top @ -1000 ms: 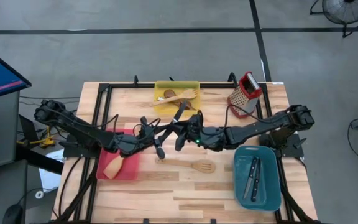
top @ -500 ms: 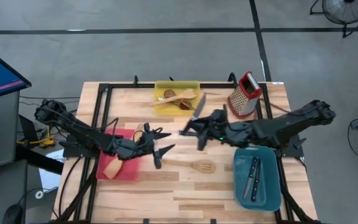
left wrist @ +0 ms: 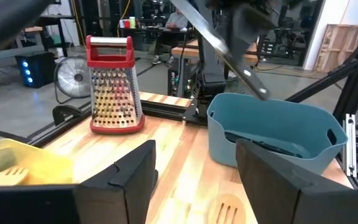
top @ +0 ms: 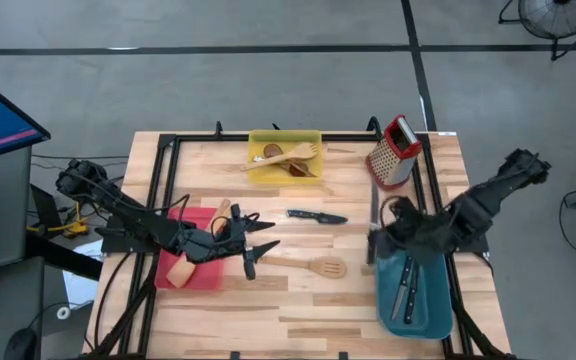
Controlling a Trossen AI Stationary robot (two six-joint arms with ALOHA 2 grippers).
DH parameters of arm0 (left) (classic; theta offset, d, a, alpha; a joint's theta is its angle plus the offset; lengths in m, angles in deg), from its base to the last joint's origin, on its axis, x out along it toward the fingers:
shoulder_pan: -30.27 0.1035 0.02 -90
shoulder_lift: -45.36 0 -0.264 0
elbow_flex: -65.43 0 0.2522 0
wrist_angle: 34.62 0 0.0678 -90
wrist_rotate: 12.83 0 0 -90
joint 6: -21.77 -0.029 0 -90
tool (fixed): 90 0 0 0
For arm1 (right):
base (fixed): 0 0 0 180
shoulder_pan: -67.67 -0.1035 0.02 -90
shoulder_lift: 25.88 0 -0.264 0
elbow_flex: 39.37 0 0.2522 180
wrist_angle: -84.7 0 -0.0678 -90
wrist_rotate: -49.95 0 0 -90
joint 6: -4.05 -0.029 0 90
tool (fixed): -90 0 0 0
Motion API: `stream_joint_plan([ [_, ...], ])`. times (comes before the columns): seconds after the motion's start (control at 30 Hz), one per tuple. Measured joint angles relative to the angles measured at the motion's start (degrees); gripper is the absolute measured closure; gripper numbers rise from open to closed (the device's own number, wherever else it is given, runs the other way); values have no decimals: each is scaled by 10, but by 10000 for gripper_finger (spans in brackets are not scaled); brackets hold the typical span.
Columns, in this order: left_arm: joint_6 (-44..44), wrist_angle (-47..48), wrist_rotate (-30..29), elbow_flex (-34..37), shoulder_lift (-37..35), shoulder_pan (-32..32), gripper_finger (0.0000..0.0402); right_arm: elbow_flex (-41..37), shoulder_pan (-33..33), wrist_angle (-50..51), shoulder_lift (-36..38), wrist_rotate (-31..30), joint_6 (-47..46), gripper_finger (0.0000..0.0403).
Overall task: Pick & Place Kitchen Items
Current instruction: Put the black knife into the blue bin
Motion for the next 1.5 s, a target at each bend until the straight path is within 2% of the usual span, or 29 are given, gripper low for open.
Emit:
stream_joint_plan([
  [0.3, 15, 0, 0, 0, 0, 0, 204, 0, -108, 85, -74, 86, -199, 333],
  [0.53, 15, 0, -1, 0, 0, 0, 208, 0, -183, 88, -133, 173, -318, 333],
  [0.7, 15, 0, -2, 0, 0, 0, 210, 0, -225, 92, -152, 201, -375, 333],
  [1.13, 17, -1, -2, 0, 0, 0, 211, -21, -220, 131, -175, 267, -374, 333],
  [1.3, 17, -1, -2, 0, 0, 0, 211, -21, -221, 118, -178, 275, -324, 333],
  [1.5, 17, -1, -2, 0, 0, 0, 211, -21, -221, 124, -178, 284, -323, 333],
])
